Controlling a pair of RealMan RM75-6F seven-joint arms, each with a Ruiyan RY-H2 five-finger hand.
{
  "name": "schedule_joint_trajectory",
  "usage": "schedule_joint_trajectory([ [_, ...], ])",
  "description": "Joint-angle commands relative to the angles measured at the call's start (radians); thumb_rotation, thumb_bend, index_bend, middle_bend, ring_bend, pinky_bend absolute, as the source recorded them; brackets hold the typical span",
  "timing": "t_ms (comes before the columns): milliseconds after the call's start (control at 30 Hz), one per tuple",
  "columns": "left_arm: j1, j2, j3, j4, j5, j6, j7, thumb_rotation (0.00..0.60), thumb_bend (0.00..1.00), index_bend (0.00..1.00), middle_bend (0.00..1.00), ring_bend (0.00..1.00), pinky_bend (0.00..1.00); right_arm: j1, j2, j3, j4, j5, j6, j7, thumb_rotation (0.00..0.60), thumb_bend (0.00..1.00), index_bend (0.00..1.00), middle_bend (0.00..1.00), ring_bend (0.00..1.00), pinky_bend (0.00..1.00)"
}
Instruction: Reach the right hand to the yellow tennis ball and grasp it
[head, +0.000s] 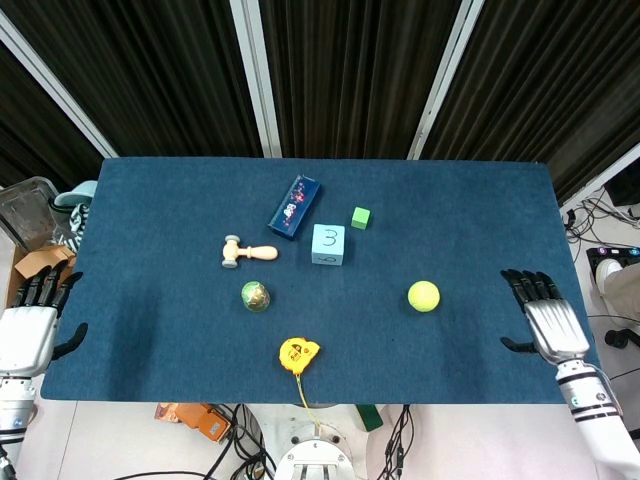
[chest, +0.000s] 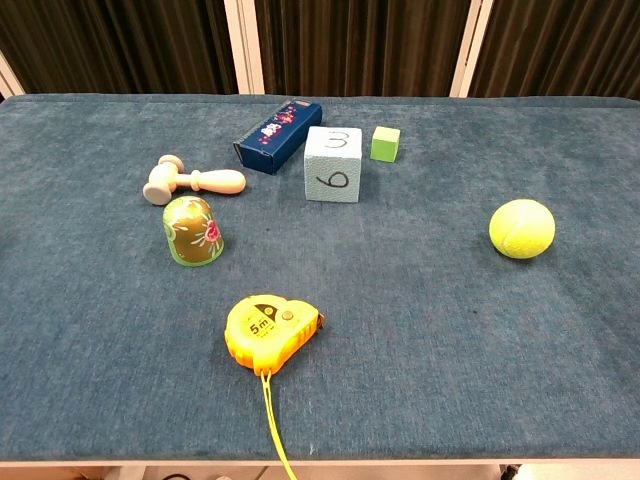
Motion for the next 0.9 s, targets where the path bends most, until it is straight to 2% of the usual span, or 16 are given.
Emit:
schedule_joint_trajectory([
  [33, 0.0, 0.001, -0.003, 0.001, -0.007, -0.003, -0.006, 0.6, 0.27, 0.14, 0.0, 0.0, 0.12, 0.1, -0.009, 0.041, 0.01, 0.093, -0.142, -0.042, 0.6, 0.22, 0.0, 0.15, 0.12, 0.1],
  [167, -0.001, 0.003, -0.005, 0.002, -0.007, -0.002, -0.009, 0.6, 0.27, 0.14, 0.0, 0.0, 0.12, 0.16, -0.041, 0.059, 0.044, 0.166, -0.229, -0.077, 0.6, 0.22, 0.01, 0.15, 0.13, 0.1],
  [367, -0.001, 0.003, -0.008, 0.003, -0.015, -0.007, -0.014, 0.6, 0.27, 0.14, 0.0, 0.0, 0.12, 0.209, -0.104, 0.064, 0.116, 0.222, -0.296, -0.063, 0.6, 0.22, 0.06, 0.15, 0.17, 0.11],
  [900, -0.004, 0.001, -0.01, 0.008, -0.014, -0.007, -0.009, 0.6, 0.27, 0.14, 0.0, 0.0, 0.12, 0.323, -0.233, 0.071, 0.231, 0.204, -0.391, 0.022, 0.6, 0.22, 0.13, 0.18, 0.21, 0.15],
])
